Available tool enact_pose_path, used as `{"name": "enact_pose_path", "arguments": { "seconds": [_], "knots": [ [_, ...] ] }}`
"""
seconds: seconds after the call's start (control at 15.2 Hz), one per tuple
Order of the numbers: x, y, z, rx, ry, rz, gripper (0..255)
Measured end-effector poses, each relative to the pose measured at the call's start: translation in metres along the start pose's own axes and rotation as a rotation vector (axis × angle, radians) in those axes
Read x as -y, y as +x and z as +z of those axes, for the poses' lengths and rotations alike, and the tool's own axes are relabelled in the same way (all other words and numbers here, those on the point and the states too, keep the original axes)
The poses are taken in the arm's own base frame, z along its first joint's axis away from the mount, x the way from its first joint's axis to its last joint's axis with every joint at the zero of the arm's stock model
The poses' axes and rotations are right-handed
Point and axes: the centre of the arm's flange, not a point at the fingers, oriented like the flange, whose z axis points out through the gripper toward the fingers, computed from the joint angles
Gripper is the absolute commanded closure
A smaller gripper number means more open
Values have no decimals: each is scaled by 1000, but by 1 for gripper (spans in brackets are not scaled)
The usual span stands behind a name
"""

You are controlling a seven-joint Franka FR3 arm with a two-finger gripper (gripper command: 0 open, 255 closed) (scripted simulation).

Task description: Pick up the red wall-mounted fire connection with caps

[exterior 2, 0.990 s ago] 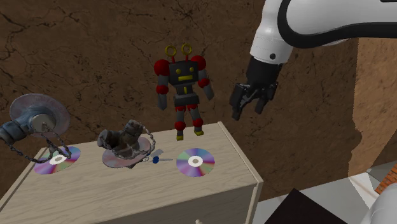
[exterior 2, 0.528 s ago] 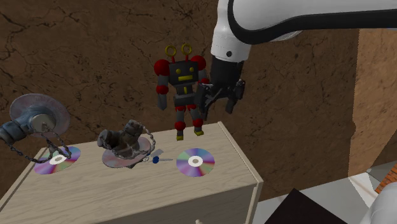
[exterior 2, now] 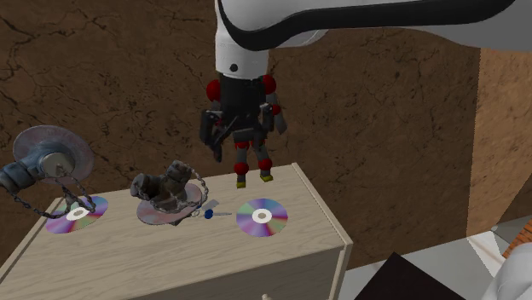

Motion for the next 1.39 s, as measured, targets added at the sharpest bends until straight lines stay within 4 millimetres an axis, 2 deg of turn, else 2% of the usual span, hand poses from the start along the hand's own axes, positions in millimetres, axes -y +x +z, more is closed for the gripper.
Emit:
{"name": "enact_pose_path", "arguments": {
  "seconds": [0.46, 0.99, 1.06, 1.39],
  "knots": [
    [77, 45, 9, 37, -7, -13, 0],
    [81, 52, 45, 41, -8, -13, 0],
    [81, 51, 48, 41, -7, -13, 255],
    [81, 51, 50, 41, -7, -13, 255]
  ]
}}
